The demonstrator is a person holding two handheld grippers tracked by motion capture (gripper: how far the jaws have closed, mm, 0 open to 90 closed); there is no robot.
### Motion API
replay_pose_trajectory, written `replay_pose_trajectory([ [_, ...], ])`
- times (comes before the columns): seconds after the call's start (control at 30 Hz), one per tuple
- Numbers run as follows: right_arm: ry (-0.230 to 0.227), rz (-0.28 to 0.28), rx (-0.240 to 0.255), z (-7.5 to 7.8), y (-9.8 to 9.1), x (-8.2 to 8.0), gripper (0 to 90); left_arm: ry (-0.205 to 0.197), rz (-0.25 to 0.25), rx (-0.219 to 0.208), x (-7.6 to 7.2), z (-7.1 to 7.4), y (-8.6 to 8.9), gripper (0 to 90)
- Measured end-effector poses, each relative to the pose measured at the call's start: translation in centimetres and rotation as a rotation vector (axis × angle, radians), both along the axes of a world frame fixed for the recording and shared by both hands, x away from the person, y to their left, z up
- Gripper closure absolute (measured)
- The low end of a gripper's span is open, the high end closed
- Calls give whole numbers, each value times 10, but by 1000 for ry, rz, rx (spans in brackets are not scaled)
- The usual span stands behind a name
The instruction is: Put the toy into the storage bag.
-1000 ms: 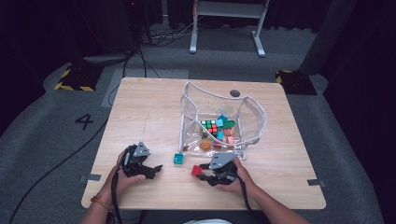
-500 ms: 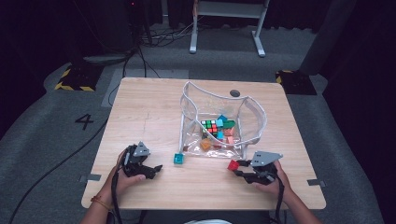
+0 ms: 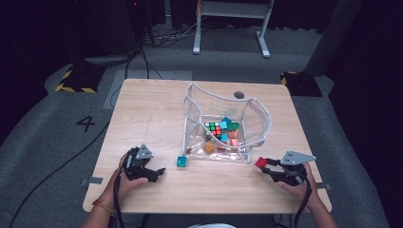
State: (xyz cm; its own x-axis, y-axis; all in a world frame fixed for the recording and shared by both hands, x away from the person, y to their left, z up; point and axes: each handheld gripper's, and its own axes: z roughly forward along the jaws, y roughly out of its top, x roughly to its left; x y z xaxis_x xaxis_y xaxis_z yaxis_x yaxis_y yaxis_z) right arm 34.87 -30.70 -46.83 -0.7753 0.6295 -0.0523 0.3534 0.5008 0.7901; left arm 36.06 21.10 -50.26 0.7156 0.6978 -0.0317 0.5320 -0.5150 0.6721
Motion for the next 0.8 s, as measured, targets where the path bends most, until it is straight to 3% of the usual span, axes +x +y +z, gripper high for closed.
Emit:
replay_pose_trajectory([
  [0.27, -52, -66, 17, 26, -26, 11, 593, -1, 1, 1, 0, 0, 0, 118],
  [0.43, -77, -84, 35, 45, -31, 24, 593, -1, 1, 1, 0, 0, 0, 118],
  [0.8, -198, -161, 2, 106, -39, 51, 593, -1, 1, 0, 0, 0, 0, 118],
])
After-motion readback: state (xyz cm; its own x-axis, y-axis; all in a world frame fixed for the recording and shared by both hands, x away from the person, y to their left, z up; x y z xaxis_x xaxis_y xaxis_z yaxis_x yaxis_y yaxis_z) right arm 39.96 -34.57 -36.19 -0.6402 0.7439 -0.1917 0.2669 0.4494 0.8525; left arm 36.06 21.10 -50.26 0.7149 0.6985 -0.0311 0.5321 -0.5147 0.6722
